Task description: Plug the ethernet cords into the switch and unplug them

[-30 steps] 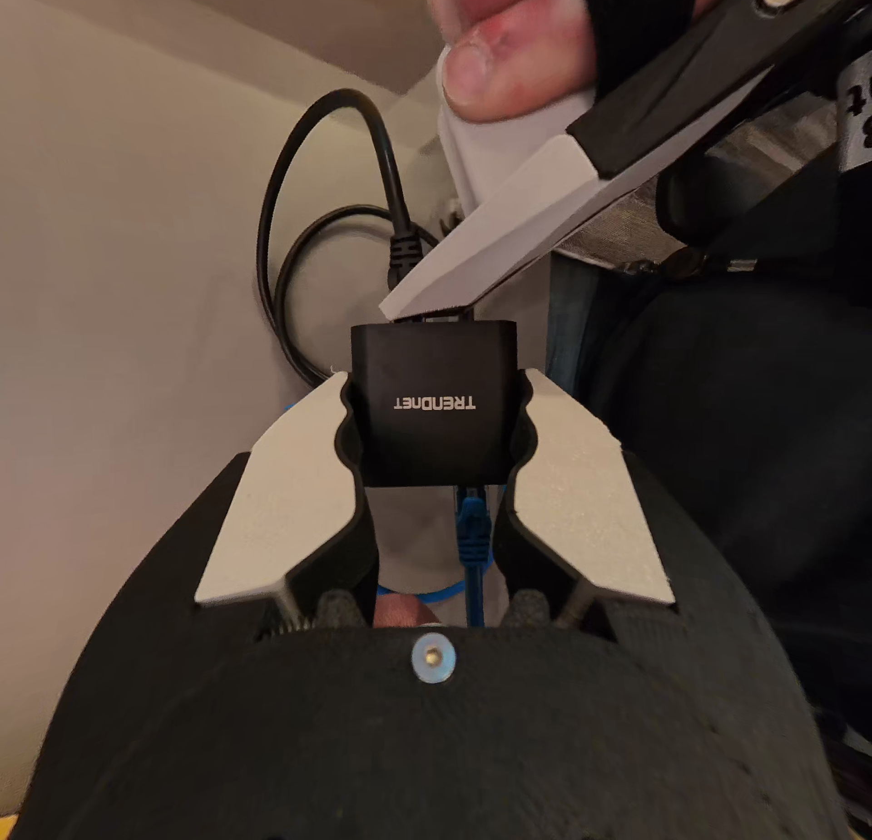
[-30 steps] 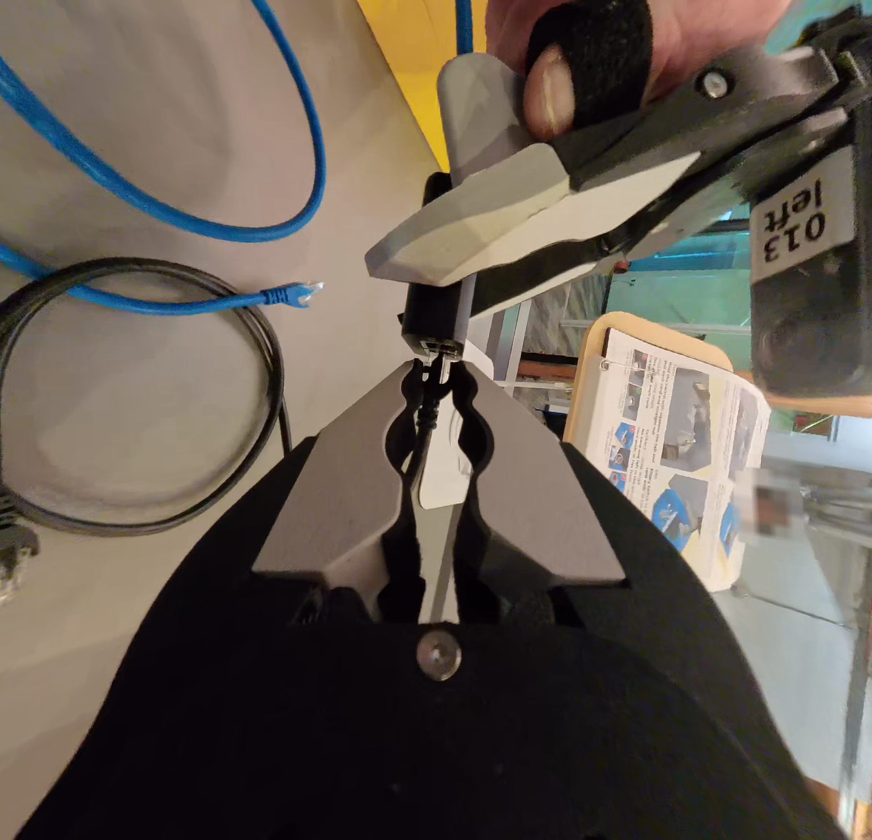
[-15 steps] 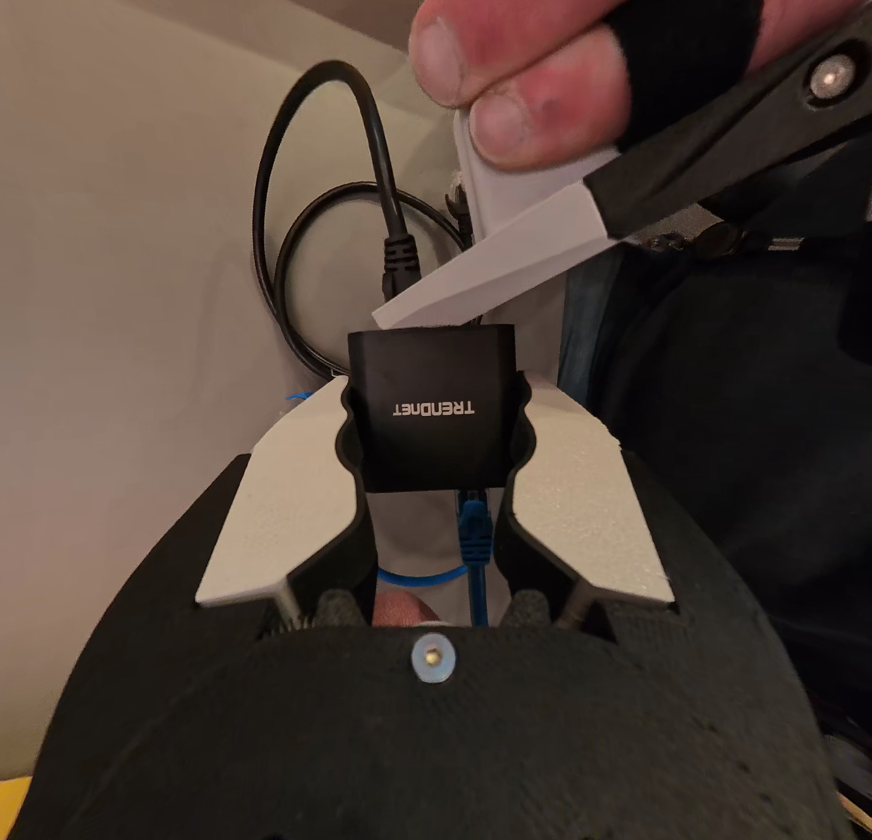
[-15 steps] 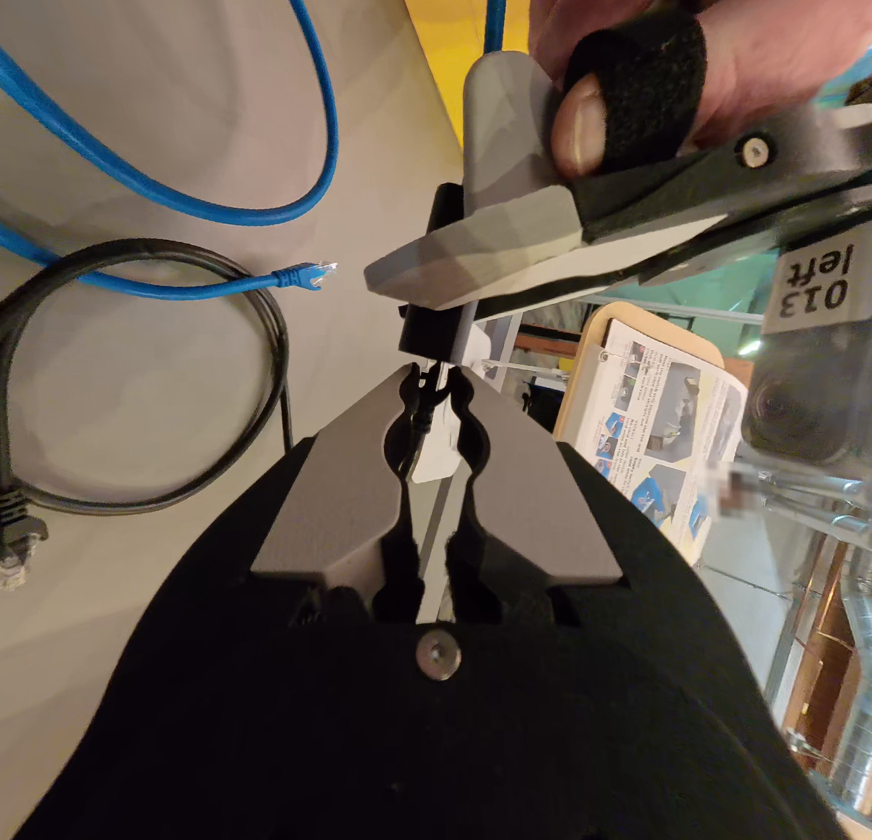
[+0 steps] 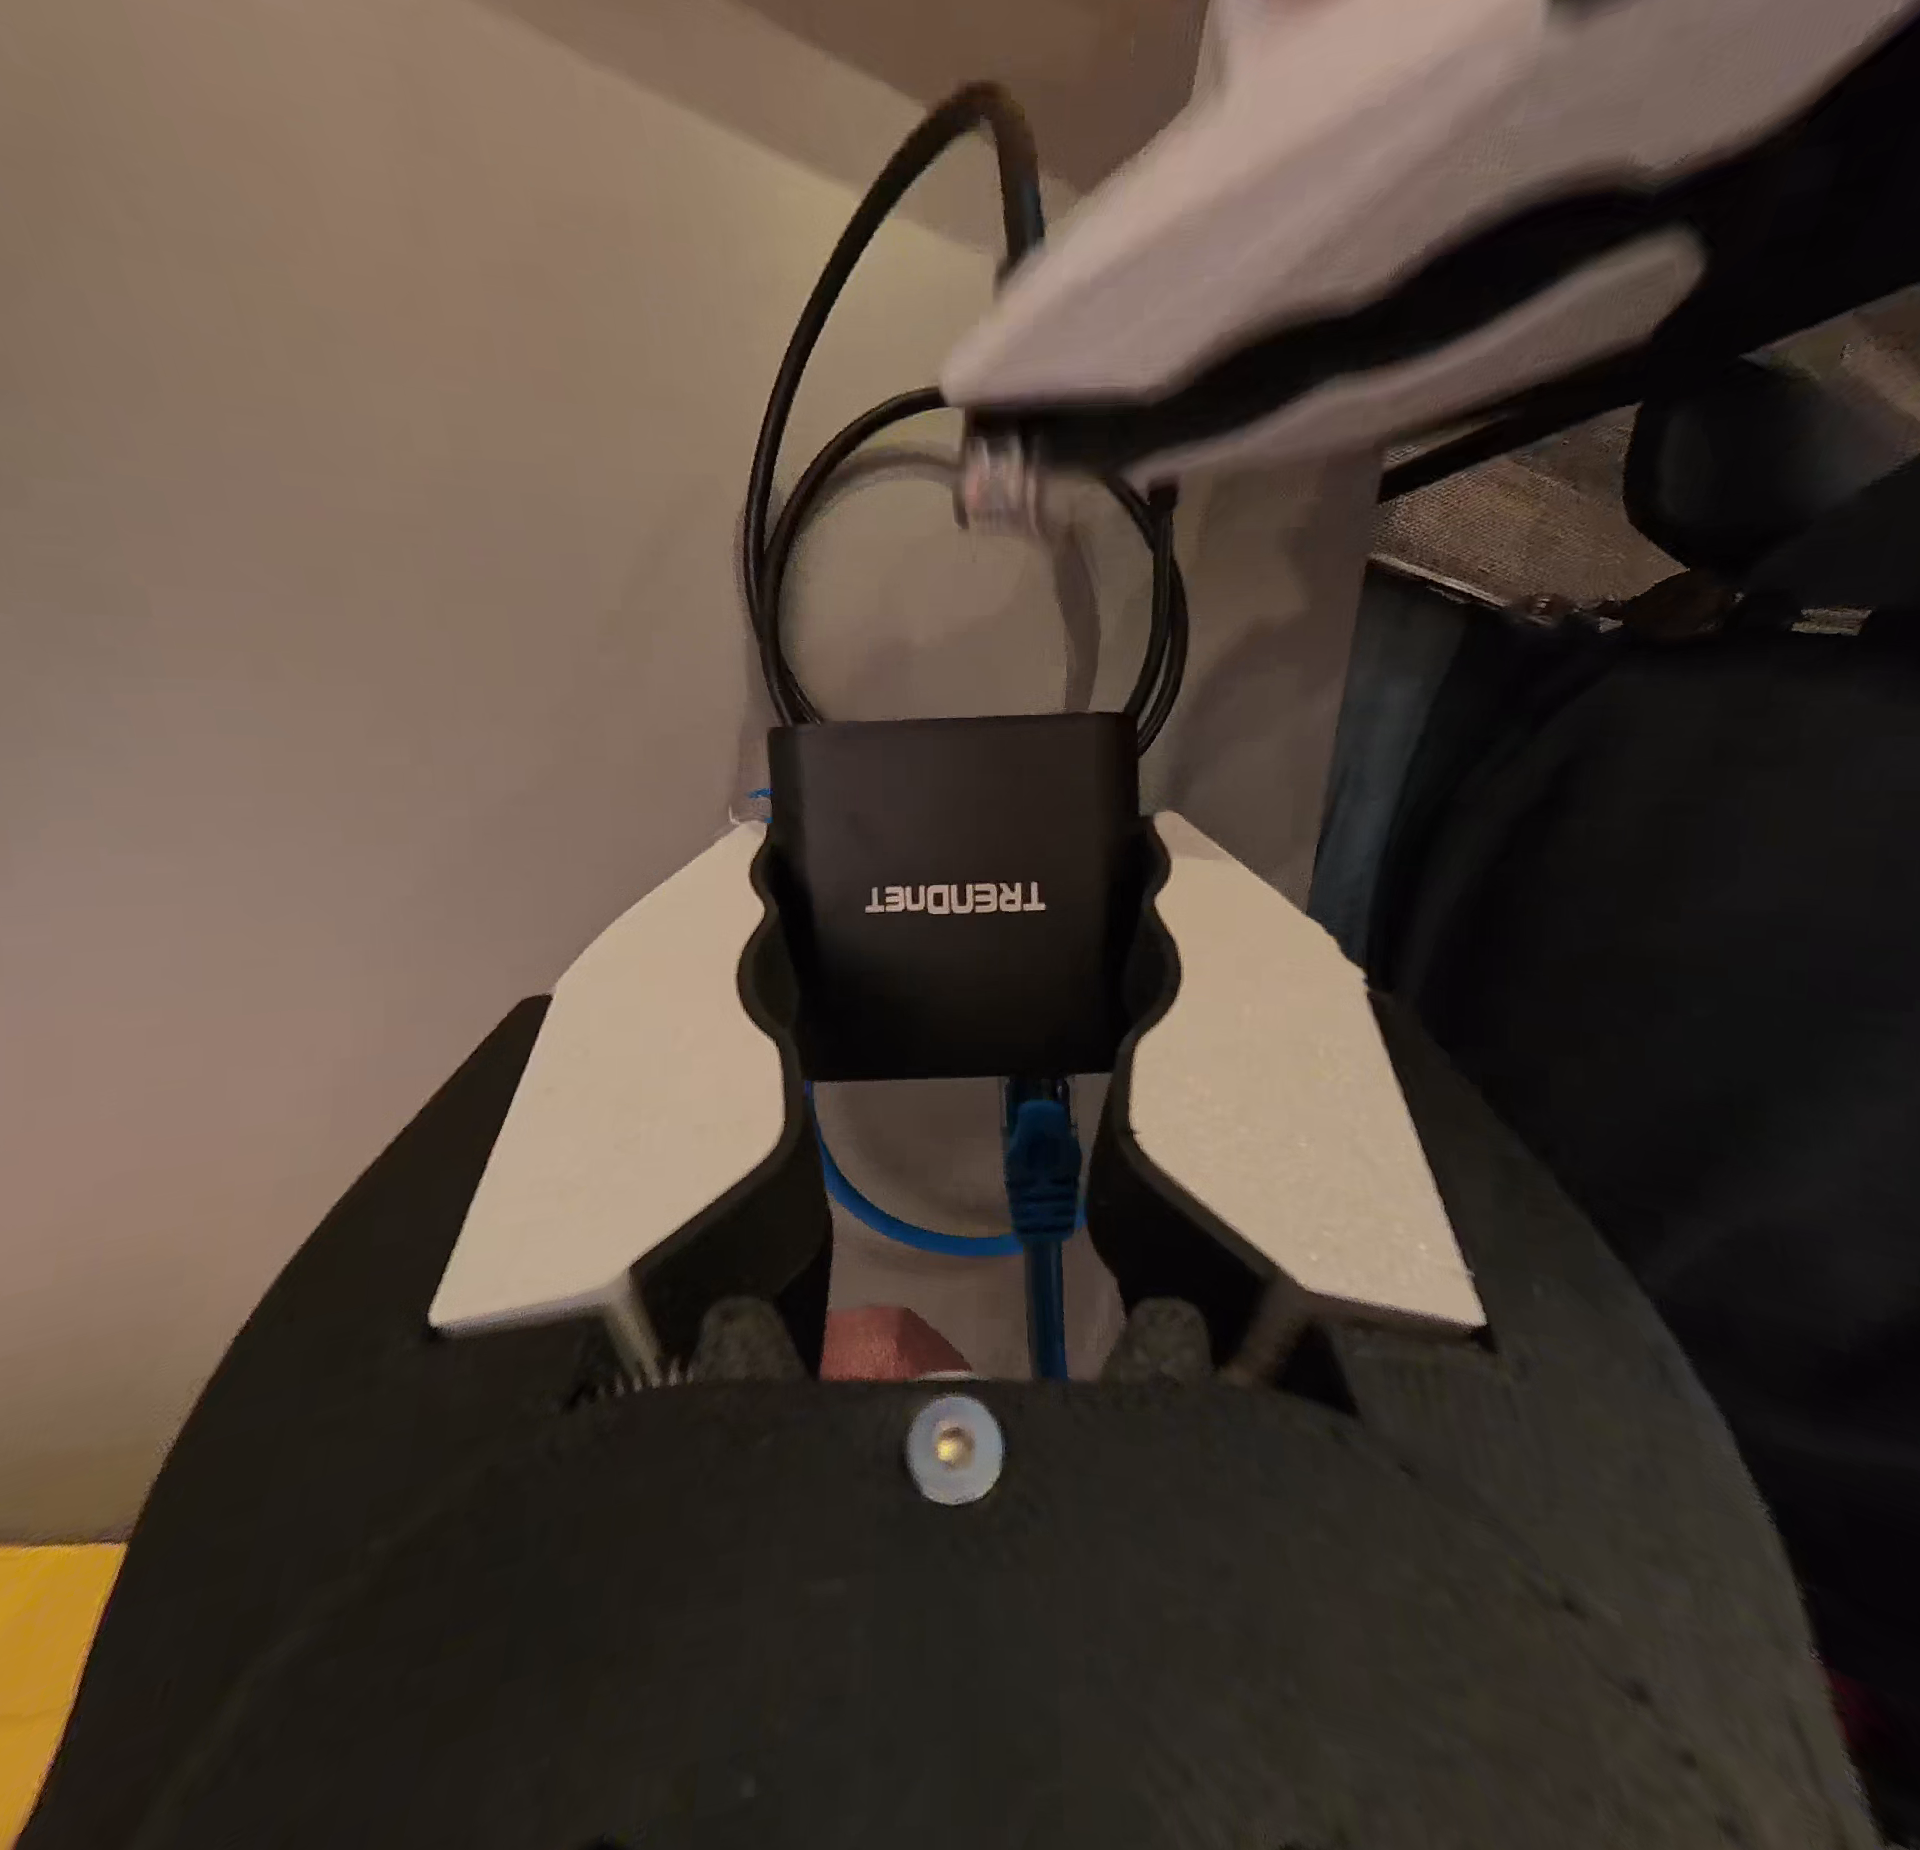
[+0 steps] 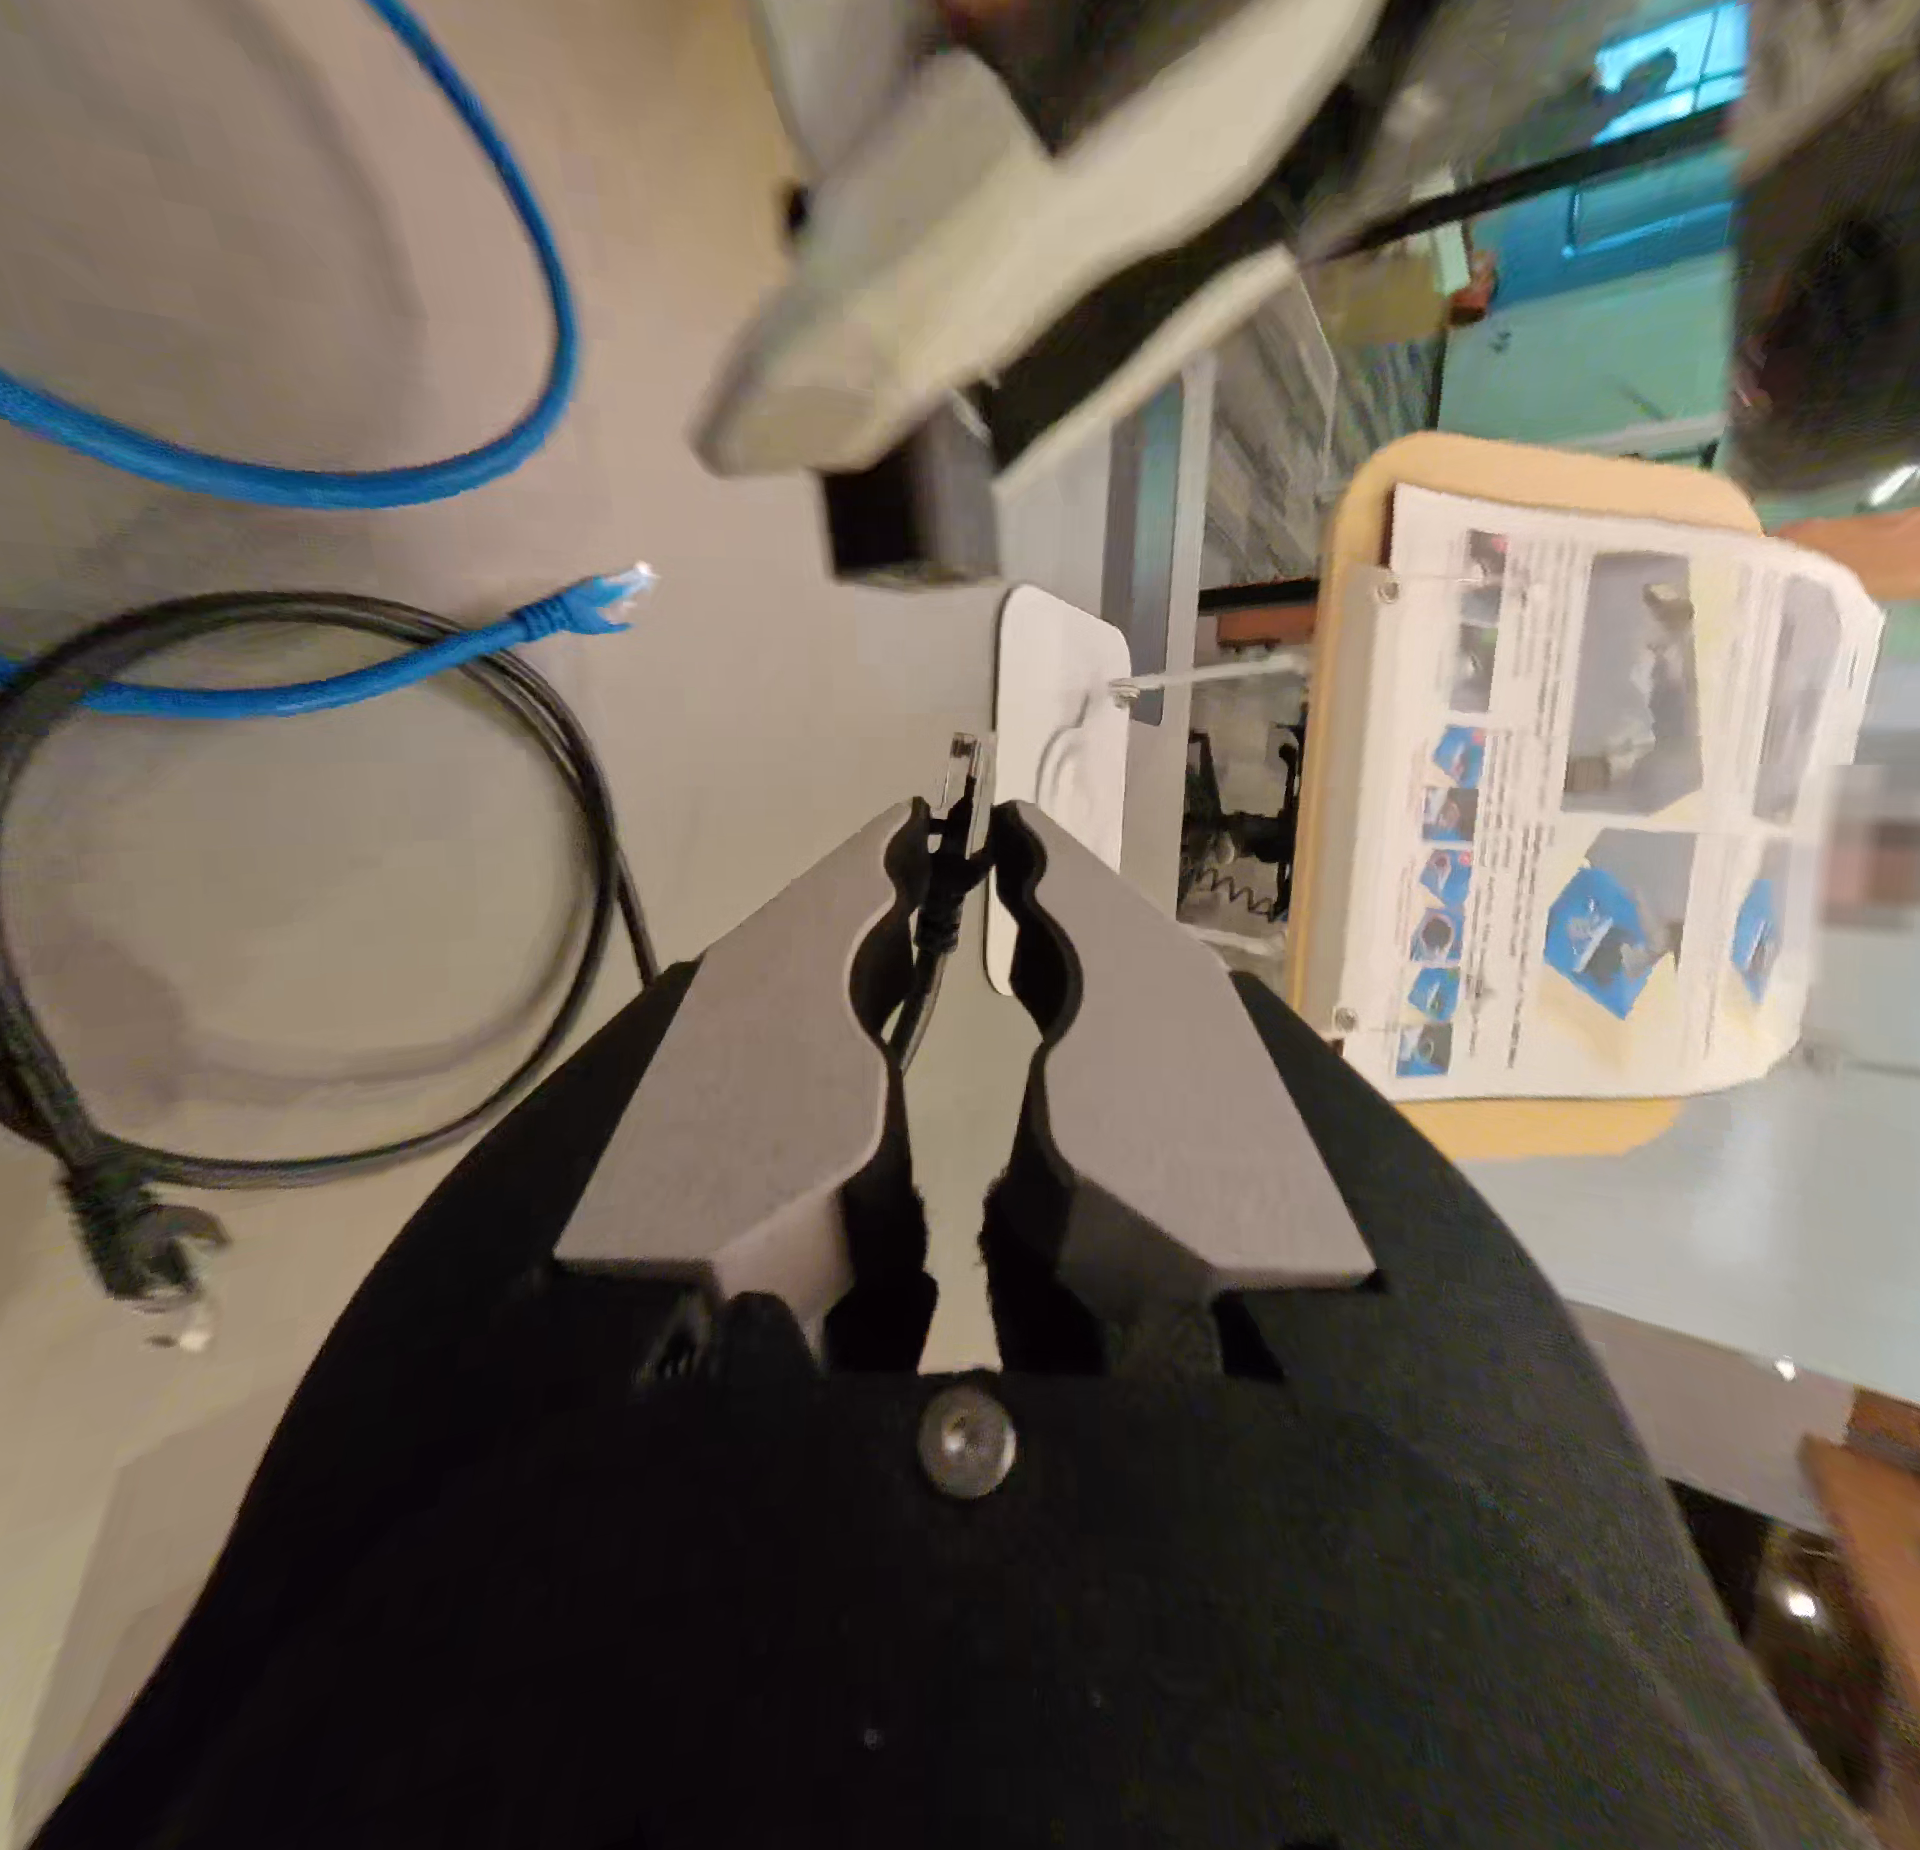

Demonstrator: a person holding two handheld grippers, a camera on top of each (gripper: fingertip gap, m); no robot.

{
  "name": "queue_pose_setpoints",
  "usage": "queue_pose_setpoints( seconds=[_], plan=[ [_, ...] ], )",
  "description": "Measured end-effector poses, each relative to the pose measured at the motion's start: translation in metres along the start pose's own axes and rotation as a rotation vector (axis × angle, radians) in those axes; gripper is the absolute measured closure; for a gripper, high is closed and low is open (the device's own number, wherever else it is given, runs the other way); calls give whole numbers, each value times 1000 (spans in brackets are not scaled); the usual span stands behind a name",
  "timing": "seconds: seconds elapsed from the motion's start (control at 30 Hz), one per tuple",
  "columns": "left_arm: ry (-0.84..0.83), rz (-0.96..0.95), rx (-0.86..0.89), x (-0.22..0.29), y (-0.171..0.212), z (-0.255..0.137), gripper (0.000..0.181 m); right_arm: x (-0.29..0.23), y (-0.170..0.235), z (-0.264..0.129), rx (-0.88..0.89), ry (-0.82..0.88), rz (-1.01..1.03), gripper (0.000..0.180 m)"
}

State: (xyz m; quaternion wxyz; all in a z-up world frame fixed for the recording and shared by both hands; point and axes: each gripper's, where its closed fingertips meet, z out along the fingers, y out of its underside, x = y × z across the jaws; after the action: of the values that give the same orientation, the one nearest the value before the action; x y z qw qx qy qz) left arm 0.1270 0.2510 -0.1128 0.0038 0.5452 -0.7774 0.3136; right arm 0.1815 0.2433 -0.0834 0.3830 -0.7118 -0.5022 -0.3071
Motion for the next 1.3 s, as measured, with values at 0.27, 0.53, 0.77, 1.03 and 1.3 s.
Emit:
queue_pose_setpoints(
  seconds=[0.27,0.53,0.77,1.03,1.3],
  plan=[
    [-29,37,49,3,3,-4,119,58,33,-72,77,160,245,168],
    [-45,63,65,7,4,1,119,97,88,-120,52,263,435,167],
    [-74,53,8,-2,24,10,119,119,108,-129,-24,371,394,168],
    [-163,26,-45,-24,49,4,119,184,142,-168,-168,520,237,168],
    [-180,87,-45,-21,48,11,119,194,129,-152,-158,465,278,168]
  ],
)
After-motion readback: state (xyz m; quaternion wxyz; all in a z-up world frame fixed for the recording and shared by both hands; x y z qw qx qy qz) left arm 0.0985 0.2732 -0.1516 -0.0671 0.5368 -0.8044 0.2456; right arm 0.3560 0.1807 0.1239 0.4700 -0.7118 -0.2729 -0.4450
